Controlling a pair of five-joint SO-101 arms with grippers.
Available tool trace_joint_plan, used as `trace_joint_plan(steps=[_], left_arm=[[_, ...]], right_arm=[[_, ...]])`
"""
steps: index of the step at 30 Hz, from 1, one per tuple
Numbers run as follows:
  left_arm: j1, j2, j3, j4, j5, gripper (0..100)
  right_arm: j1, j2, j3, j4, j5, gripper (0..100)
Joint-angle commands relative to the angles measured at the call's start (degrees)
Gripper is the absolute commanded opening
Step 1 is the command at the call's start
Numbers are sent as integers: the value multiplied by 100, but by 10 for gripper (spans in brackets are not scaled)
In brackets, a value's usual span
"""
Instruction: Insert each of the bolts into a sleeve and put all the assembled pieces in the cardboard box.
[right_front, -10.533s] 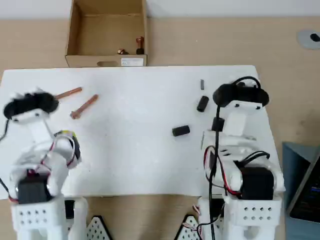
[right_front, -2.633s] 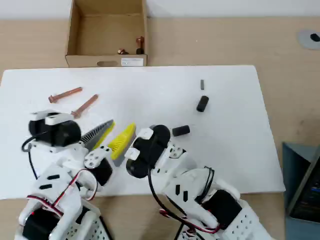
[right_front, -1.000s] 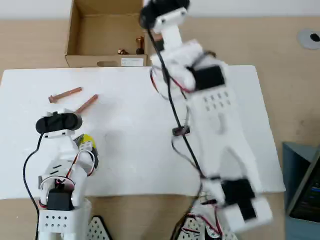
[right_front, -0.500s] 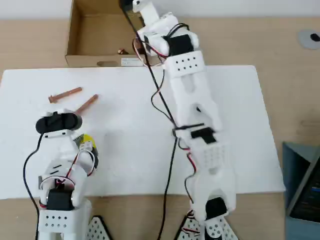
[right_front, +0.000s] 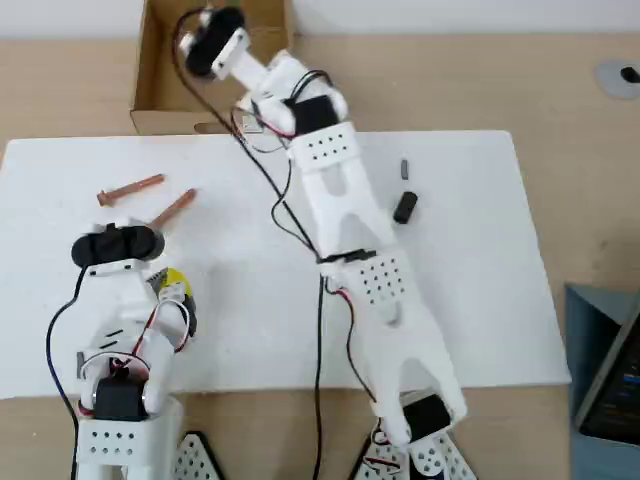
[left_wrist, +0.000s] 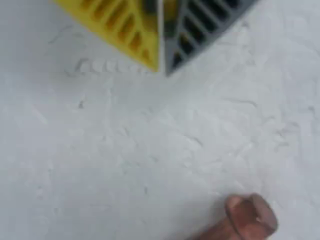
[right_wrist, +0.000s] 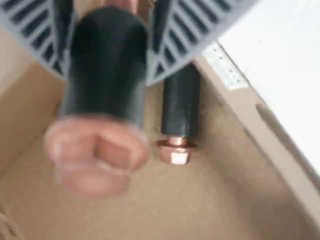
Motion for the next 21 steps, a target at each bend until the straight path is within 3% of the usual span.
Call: trace_joint_plan(steps=[1,5,10,21], left_arm=[[-44,-57,79,-97,9,2],[-53,-57,79,-88,9,2],[-53,-57,79,-88,9,2],[-53,-57,79,-88,9,2]], right_arm=[[-101,180,-813,-185,431,13],[-101,523,-1059,-158,712,24],[-101,593,-1015,18,730,126],[-136,576,-1130,70,730,131]])
